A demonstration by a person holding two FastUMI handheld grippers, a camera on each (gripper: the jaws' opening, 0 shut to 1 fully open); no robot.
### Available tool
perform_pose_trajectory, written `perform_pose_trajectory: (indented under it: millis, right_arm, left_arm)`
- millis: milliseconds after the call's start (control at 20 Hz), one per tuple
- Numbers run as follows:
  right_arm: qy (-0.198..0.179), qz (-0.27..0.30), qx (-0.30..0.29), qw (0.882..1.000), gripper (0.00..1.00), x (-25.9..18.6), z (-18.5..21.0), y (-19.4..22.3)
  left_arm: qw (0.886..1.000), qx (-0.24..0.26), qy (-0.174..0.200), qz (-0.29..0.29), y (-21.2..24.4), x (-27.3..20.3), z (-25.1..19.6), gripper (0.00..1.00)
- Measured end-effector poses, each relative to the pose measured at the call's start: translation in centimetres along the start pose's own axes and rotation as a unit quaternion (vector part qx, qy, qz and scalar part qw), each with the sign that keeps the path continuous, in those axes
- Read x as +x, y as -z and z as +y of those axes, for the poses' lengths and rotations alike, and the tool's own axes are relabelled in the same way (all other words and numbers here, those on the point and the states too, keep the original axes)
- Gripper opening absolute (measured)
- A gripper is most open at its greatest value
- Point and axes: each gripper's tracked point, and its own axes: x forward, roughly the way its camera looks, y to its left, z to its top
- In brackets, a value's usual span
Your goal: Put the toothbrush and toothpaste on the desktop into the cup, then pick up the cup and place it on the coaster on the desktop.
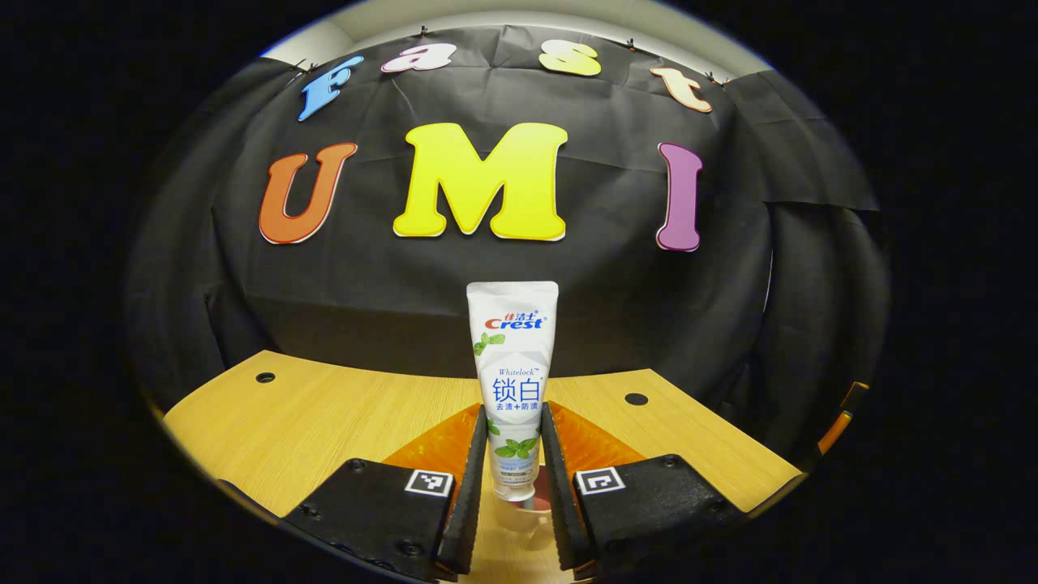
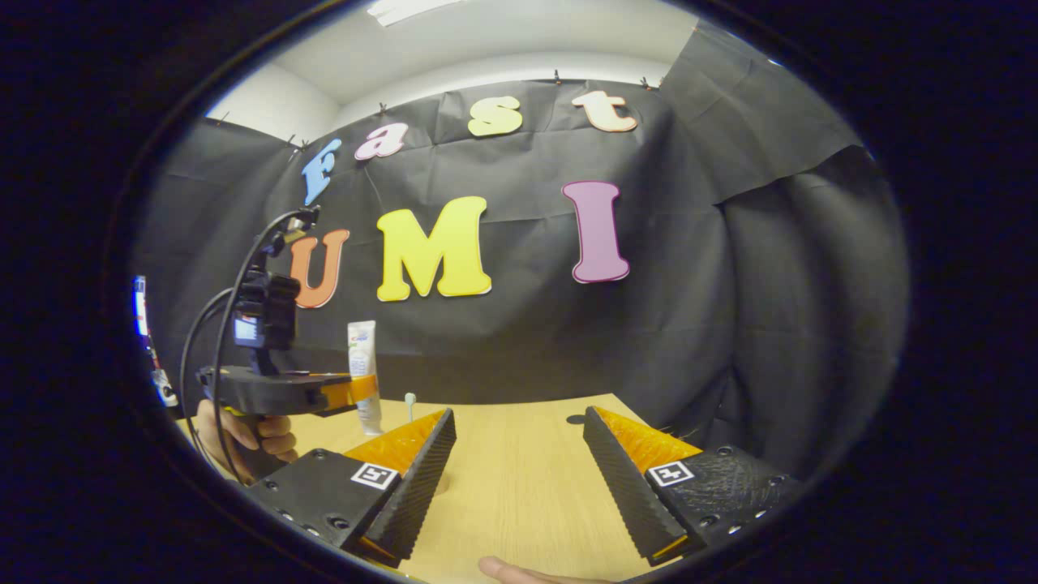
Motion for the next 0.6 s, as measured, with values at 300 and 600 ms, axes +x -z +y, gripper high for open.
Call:
perform_pose_trajectory:
  millis: [300, 600]
  right_arm:
    - [-0.011, 0.010, 0.017, 1.000, 0.93, 0.1, -0.3, 0.2]
    - [-0.009, 0.021, 0.026, 0.999, 0.95, 0.1, -0.2, 0.8]
  left_arm:
    - [1.000, -0.022, -0.001, 0.021, 2.2, 2.3, -1.5, 0.41]
    - [0.999, -0.023, -0.006, 0.043, 3.4, 2.1, -1.1, 0.45]
